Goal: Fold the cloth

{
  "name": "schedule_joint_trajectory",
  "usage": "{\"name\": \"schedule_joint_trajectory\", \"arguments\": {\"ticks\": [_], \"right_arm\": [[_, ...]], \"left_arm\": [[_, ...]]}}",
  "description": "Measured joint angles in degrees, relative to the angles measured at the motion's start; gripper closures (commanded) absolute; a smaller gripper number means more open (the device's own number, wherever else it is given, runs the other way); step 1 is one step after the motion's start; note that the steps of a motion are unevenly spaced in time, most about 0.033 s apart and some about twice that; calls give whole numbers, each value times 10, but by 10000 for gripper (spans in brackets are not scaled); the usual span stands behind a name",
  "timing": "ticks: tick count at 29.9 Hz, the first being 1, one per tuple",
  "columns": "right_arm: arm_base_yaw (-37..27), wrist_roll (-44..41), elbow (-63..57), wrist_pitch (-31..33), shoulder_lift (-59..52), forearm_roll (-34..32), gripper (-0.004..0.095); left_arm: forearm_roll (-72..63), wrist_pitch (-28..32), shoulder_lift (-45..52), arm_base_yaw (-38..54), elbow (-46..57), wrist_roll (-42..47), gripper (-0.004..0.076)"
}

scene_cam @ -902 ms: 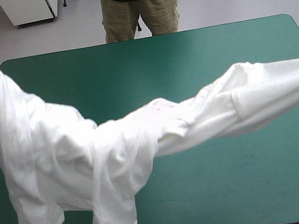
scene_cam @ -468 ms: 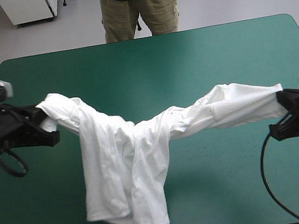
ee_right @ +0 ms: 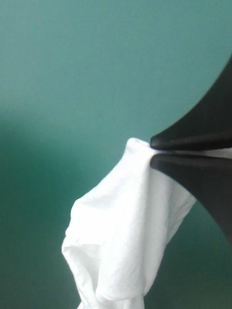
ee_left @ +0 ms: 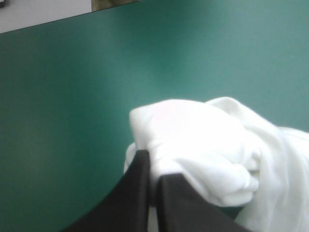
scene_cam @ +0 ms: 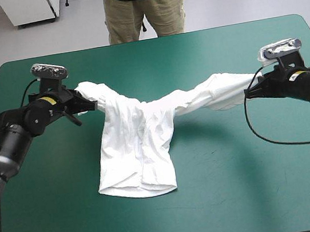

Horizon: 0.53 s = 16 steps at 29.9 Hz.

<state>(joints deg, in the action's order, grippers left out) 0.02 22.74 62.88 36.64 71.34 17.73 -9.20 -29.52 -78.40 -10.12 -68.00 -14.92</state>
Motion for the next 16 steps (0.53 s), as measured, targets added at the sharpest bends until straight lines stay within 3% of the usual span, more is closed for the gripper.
{"name": "schedule_joint_trajectory", "arguments": {"ticks": [3, 6, 10, 13, 16], "right_arm": [[0, 3, 11, -19, 61, 0, 812], [0, 6, 23, -25, 121, 0, 643], [0, 6, 44, -29, 178, 0, 436], [0, 6, 58, -29, 194, 0, 442], [0, 6, 80, -27, 187, -3, 459]], "left_arm": [[-26, 52, -61, 0, 0, 0, 731], [-52, 79, -112, 0, 0, -1, 698], [-65, 91, -169, 0, 0, -2, 513], [-67, 86, -196, 0, 0, -2, 286], [-67, 59, -200, 0, -4, -2, 199]]}}
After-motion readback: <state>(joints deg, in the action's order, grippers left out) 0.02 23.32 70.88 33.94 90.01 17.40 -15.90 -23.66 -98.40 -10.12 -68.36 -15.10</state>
